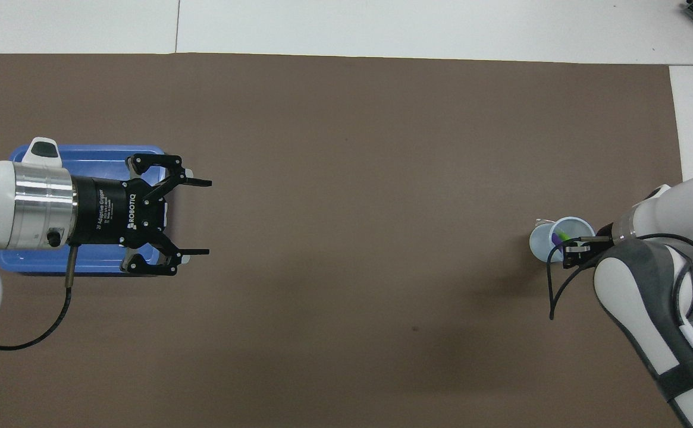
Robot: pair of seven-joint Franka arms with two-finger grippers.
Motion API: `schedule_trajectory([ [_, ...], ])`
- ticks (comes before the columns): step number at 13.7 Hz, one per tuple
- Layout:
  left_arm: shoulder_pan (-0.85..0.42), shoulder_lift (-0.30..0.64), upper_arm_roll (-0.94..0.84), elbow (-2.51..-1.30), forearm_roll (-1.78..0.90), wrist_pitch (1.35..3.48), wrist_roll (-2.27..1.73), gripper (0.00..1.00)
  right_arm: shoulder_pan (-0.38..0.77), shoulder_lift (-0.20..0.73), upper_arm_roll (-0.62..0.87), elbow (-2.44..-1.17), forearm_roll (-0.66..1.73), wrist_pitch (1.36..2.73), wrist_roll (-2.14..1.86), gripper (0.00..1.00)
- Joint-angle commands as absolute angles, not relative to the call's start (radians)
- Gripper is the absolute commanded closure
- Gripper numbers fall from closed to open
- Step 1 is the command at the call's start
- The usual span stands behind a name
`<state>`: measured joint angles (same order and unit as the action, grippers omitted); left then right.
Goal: Right arm passes pens to left for tray arrangement
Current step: 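Raise the left gripper while the right gripper grasps the purple pen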
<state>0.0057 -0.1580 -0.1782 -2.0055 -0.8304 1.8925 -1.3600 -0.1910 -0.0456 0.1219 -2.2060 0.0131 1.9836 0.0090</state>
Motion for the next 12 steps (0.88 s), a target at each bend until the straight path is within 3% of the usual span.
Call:
schedule_trajectory([
  [1,0.003,-0.175,-0.173,-2.011,-0.841,1.899,-1.376,0.0,-0.207,-0.057,0.13,-2.229,0.014,2.013,-0.02,0.78],
  [3,0.011,-0.175,-0.172,-2.011,-0.841,1.899,-1.374,0.0,-0.206,-0.057,0.13,-2.229,0.014,2.011,-0.021,1.0],
  [7,0.009,-0.173,-0.173,-2.011,-0.834,1.899,-1.37,0.0,-0.202,-0.055,0.132,-2.204,0.014,1.979,-0.052,1.0],
  [12,0.0,-0.178,-0.173,-2.019,-0.834,1.901,-1.378,0.0,-0.195,-0.057,0.133,-2.024,0.049,1.761,-0.071,1.0],
])
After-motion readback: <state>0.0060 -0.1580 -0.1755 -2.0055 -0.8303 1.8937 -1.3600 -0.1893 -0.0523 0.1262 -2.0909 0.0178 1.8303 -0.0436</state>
